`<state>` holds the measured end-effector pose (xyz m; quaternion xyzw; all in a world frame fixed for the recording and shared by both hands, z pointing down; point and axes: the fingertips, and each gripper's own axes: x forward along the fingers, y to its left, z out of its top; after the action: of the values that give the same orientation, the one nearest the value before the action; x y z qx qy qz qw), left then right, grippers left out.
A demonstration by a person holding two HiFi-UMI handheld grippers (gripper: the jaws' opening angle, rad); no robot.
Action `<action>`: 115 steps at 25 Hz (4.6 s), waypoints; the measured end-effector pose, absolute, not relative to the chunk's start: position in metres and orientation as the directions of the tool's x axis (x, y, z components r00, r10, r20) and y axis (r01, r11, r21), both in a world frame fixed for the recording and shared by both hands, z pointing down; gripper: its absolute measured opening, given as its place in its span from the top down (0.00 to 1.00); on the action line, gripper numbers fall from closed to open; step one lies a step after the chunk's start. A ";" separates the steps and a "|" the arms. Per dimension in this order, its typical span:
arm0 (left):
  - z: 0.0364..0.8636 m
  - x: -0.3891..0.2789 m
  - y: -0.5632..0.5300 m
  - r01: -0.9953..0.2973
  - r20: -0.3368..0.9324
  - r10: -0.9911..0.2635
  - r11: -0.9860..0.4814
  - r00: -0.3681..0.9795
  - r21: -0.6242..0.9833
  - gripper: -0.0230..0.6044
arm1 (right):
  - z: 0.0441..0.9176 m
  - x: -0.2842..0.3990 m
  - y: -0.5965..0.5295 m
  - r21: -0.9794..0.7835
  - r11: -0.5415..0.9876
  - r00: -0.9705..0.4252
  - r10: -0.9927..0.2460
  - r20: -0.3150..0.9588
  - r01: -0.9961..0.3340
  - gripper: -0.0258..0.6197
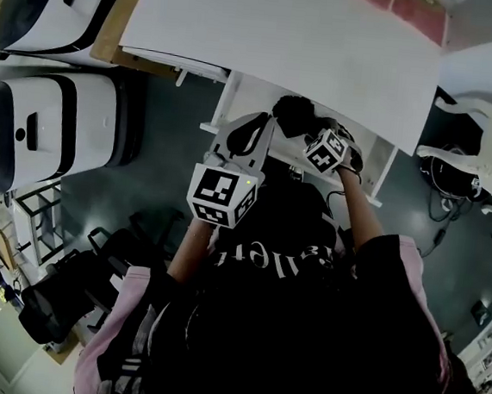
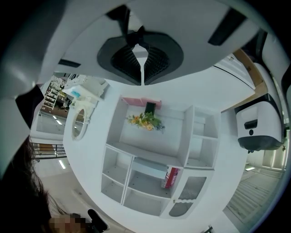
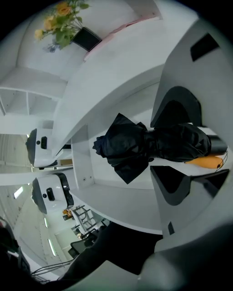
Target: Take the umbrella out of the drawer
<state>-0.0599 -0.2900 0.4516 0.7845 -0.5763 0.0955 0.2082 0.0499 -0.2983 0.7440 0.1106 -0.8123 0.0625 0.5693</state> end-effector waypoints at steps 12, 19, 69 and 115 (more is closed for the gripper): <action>0.472 -0.110 -0.304 -0.963 0.417 -0.878 -0.148 0.233 0.227 0.92 | 0.785 0.031 -0.311 0.072 0.989 -0.188 -0.096 0.977 -0.131 0.55; 0.480 -0.128 -0.298 -0.967 0.446 -0.873 -0.100 0.198 0.233 0.92 | 0.797 0.027 -0.314 0.079 0.987 -0.144 -0.099 0.985 -0.137 0.53; 0.429 -0.107 -0.237 -0.985 0.360 -0.921 -0.108 0.150 0.136 0.91 | 0.546 0.044 -0.285 -0.072 0.823 -0.614 -0.359 0.703 -0.563 0.53; 0.417 -0.100 -0.075 -0.978 0.356 -0.913 -0.161 0.199 0.134 0.92 | 0.489 0.031 -0.141 -0.254 0.713 -0.709 -0.461 0.534 -0.654 0.53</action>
<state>-0.0998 -0.0746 0.4173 0.7557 -0.6255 0.0961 0.1685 0.0306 -0.1405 0.4890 0.3103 -0.8984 0.2178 0.2219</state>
